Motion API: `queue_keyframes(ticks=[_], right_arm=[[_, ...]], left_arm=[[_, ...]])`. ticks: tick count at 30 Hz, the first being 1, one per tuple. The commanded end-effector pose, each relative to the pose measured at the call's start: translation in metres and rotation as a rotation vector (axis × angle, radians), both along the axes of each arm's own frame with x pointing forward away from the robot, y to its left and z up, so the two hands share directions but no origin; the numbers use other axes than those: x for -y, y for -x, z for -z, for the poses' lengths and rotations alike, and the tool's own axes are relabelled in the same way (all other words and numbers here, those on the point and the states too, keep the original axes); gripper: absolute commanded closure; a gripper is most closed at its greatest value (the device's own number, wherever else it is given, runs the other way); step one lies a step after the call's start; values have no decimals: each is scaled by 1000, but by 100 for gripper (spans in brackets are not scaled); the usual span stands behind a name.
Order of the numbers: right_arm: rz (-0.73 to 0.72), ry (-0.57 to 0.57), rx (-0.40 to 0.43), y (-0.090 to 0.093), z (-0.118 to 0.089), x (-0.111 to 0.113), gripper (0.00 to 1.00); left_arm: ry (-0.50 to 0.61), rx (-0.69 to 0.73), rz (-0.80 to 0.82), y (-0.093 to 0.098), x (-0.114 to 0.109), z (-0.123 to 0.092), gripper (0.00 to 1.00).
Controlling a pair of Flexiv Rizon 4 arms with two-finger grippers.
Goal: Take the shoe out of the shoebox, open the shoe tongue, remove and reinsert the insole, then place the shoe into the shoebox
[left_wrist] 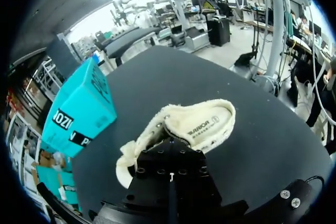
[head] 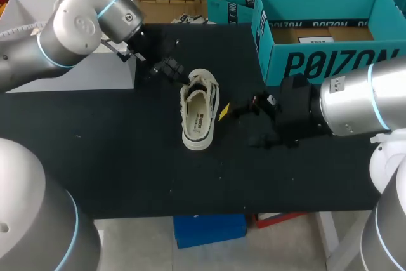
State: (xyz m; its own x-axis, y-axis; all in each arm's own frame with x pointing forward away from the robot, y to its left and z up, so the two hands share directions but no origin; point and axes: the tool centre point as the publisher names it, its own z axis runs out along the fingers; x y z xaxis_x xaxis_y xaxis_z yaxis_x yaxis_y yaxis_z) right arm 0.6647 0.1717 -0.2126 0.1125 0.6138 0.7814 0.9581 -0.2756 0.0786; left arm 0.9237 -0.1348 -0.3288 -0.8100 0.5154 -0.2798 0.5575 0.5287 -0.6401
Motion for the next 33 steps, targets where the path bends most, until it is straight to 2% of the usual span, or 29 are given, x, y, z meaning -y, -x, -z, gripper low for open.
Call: queue_keyframes(ticks=[1, 9, 14, 17, 20, 26, 28, 29, 31, 32, 33], right_arm=[[-1, 1, -1, 0, 0, 0, 0], [-1, 1, -1, 0, 0, 0, 0], [-1, 1, -1, 0, 0, 0, 0], [-1, 1, -1, 0, 0, 0, 0], [-1, 1, -1, 0, 0, 0, 0], [-1, 1, -1, 0, 0, 0, 0], [-1, 1, -1, 0, 0, 0, 0], [-1, 1, -1, 0, 0, 0, 0], [-1, 1, -1, 0, 0, 0, 0], [-1, 1, -1, 0, 0, 0, 0], [-1, 1, -1, 0, 0, 0, 0]], left_arm=[[40, -11, -135, 19, -40, -30, 100], [47, -41, -277, 45, -94, -57, 100], [71, -70, -359, 63, -125, -66, 100], [89, -82, -406, 71, -143, -69, 95], [104, -92, -437, 79, -159, -69, 94], [124, -121, -444, 90, -178, -70, 98], [122, -120, -442, 92, -181, -71, 96], [121, -120, -440, 93, -182, -71, 93], [119, -120, -438, 93, -185, -72, 78], [113, -122, -435, 92, -186, -71, 62], [103, -121, -436, 92, -187, -71, 18]])
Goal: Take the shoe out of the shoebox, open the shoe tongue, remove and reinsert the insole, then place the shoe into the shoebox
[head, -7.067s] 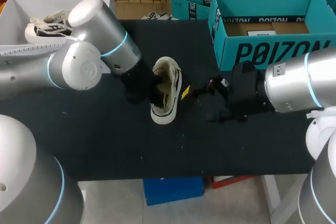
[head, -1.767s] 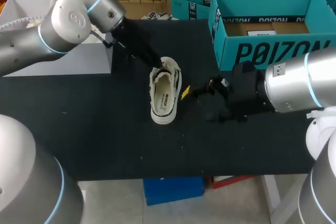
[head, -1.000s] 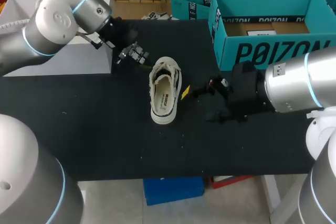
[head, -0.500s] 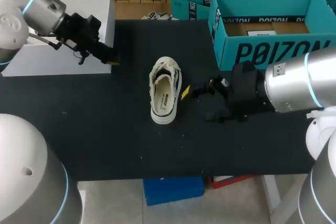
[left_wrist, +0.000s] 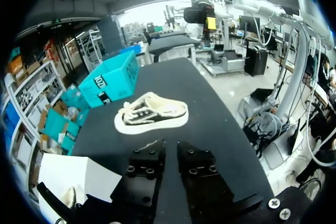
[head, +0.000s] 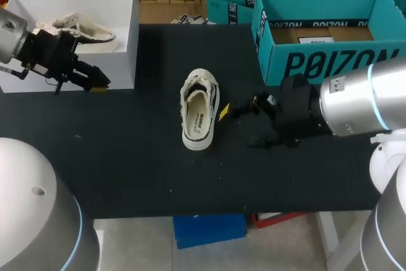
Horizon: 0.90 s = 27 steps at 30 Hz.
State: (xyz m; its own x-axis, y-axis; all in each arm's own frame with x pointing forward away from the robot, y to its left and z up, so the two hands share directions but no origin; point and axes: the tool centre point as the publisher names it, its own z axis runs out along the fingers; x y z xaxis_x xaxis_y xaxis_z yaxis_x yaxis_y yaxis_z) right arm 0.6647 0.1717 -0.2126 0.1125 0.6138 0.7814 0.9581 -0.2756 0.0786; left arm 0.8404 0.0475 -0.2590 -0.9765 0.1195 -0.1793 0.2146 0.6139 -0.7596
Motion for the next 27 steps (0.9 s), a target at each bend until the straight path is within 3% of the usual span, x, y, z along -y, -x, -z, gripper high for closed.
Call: queue_keyframes(ticks=[1, 23, 27], right_arm=[[-1, 1, -1, 0, 0, 0, 0], [-1, 1, -1, 0, 0, 0, 0], [-120, 138, -65, -28, -13, -5, 0]], left_arm=[[-7, 20, -30, 8, -7, 0, 0], [-11, 10, -43, 4, -13, 2, 0], [-11, 10, -43, 4, -13, 2, 0]])
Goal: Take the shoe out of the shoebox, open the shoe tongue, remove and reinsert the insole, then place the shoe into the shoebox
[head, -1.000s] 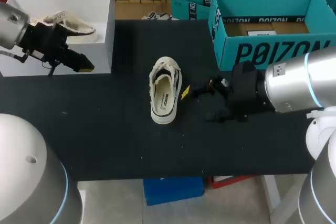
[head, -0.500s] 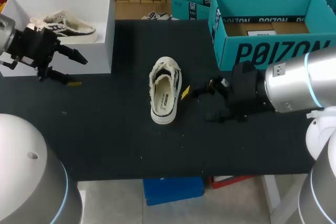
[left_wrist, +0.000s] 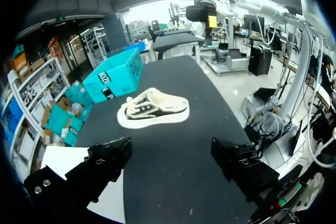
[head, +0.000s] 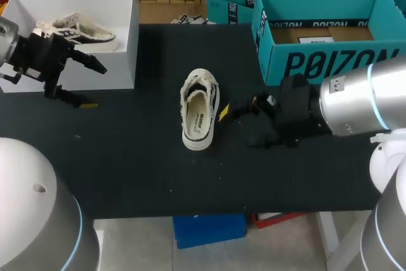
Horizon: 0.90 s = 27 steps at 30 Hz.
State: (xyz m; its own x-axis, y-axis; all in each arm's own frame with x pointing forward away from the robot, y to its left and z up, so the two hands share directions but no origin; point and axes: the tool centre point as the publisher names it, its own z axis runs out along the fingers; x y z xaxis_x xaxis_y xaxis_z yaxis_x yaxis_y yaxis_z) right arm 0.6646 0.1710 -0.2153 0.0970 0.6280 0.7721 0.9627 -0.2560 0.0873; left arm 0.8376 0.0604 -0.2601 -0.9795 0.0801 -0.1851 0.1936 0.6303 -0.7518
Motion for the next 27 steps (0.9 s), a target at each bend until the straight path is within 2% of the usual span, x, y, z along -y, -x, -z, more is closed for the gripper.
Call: queue_keyframes(ticks=[1, 8, 12, 14, 27], right_arm=[[-130, 168, -88, -36, -18, -8, 0], [-211, 374, -141, -73, -24, -21, 0], [-198, 462, -130, -83, -26, -28, 0], [-206, 488, -131, -86, -28, -34, 0], [-206, 488, -131, -86, -28, -34, 0]], left_arm=[[-1, 3, -1, 1, 0, 1, 0], [-1, 3, -1, 1, 0, 1, 0], [-1, 3, -1, 1, 0, 1, 0], [-1, 3, -1, 1, 0, 1, 0], [-1, 3, -1, 1, 0, 1, 0]])
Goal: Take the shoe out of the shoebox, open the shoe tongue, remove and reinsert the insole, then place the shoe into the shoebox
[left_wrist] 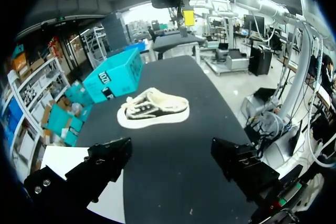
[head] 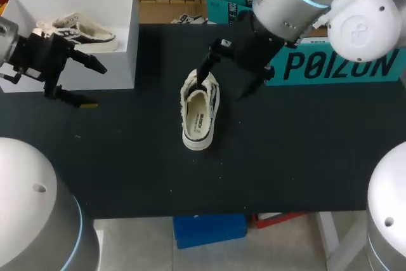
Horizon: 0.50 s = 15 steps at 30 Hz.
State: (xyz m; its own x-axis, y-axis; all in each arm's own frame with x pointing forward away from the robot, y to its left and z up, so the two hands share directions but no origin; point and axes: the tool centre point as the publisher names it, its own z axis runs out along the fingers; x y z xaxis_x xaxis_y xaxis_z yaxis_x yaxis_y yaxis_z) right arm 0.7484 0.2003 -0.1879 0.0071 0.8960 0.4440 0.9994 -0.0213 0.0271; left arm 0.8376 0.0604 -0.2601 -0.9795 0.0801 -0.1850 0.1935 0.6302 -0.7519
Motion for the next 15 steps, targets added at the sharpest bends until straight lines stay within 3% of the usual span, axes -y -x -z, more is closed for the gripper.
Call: queue_keyframes(ticks=[1, 7, 15], right_arm=[[2, 75, -4, -2, -1, -4, 0], [-36, 135, -32, -8, 5, -1, 0], [-102, 277, -90, -39, 25, 3, 0]], left_arm=[[-1, 3, -1, 1, 0, 1, 0], [-1, 3, -1, 1, 0, 1, 0], [-1, 3, -1, 1, 0, 1, 0]])
